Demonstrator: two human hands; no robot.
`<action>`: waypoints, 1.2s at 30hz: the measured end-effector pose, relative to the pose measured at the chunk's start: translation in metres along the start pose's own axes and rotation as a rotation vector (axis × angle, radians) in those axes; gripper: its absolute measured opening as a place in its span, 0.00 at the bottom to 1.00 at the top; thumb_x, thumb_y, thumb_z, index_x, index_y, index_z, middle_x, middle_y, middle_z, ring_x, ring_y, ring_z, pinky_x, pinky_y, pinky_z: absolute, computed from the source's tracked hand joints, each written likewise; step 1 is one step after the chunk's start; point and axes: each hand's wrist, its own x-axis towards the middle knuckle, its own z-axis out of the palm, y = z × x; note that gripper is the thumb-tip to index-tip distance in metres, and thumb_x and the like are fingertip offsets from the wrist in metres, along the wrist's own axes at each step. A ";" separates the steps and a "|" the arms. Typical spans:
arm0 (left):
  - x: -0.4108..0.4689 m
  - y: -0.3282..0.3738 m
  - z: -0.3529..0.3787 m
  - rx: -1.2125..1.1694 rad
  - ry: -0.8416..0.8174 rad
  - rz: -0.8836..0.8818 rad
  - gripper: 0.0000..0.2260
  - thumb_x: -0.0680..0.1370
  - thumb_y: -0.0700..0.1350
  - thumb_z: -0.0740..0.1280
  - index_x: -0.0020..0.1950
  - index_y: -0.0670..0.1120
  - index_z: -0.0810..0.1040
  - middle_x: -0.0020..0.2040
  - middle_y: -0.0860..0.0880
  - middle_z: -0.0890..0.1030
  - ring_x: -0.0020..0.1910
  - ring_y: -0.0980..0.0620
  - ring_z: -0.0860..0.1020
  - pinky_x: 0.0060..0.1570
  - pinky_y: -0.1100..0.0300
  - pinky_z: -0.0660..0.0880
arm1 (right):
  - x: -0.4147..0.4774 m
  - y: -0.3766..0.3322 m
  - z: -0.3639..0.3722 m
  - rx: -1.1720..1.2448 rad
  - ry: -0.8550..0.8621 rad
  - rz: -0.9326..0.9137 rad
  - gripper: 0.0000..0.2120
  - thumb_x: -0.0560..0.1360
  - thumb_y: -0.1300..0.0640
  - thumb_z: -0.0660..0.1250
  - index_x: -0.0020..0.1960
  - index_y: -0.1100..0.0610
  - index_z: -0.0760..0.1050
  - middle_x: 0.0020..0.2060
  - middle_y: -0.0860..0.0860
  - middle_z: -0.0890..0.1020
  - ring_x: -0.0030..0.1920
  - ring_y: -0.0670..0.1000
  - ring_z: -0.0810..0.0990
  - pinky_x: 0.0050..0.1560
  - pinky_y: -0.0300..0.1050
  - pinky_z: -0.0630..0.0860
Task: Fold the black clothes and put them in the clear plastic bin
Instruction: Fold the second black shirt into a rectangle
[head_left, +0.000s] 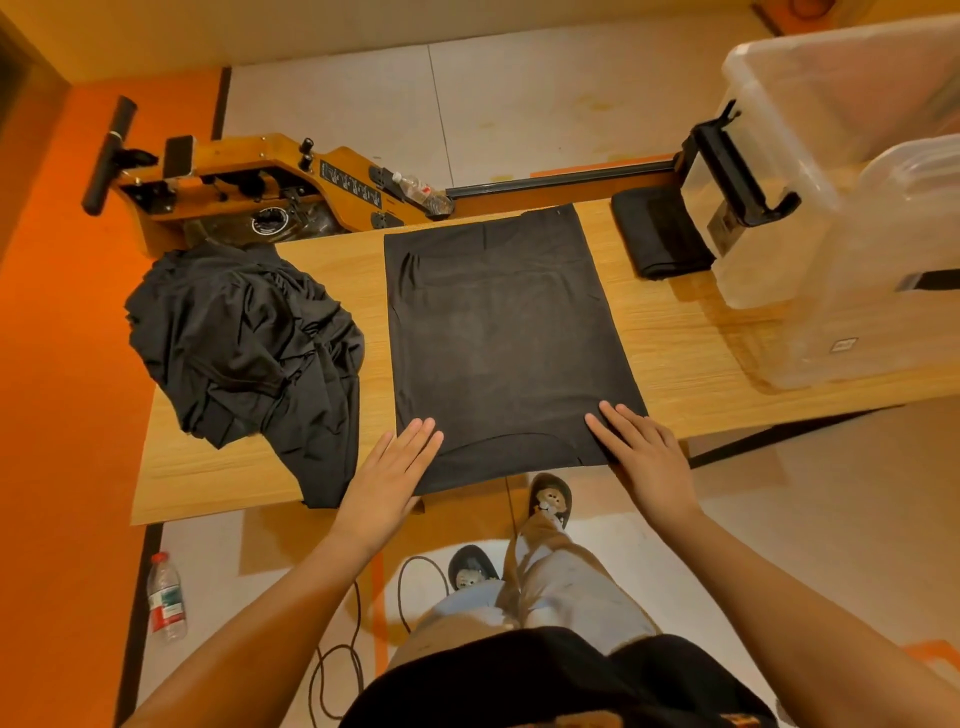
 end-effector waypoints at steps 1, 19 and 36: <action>-0.003 0.000 0.001 -0.005 0.002 0.006 0.49 0.60 0.41 0.82 0.76 0.44 0.60 0.74 0.43 0.67 0.77 0.48 0.55 0.73 0.49 0.59 | -0.003 0.001 0.000 0.006 0.011 -0.015 0.41 0.62 0.69 0.79 0.71 0.54 0.70 0.68 0.55 0.74 0.68 0.55 0.66 0.64 0.49 0.60; -0.006 -0.018 -0.100 -0.878 -0.120 -0.277 0.13 0.84 0.41 0.56 0.64 0.56 0.70 0.46 0.55 0.79 0.33 0.65 0.74 0.34 0.68 0.70 | 0.035 0.009 -0.103 0.621 -0.127 0.115 0.13 0.79 0.62 0.62 0.59 0.51 0.80 0.53 0.45 0.82 0.55 0.44 0.77 0.55 0.36 0.72; 0.016 -0.043 -0.102 -1.108 -0.350 -0.340 0.12 0.84 0.43 0.56 0.59 0.44 0.79 0.58 0.48 0.80 0.56 0.55 0.78 0.60 0.56 0.74 | 0.060 0.024 -0.116 0.769 -0.445 0.207 0.11 0.79 0.58 0.64 0.44 0.65 0.78 0.40 0.62 0.80 0.42 0.58 0.79 0.44 0.46 0.74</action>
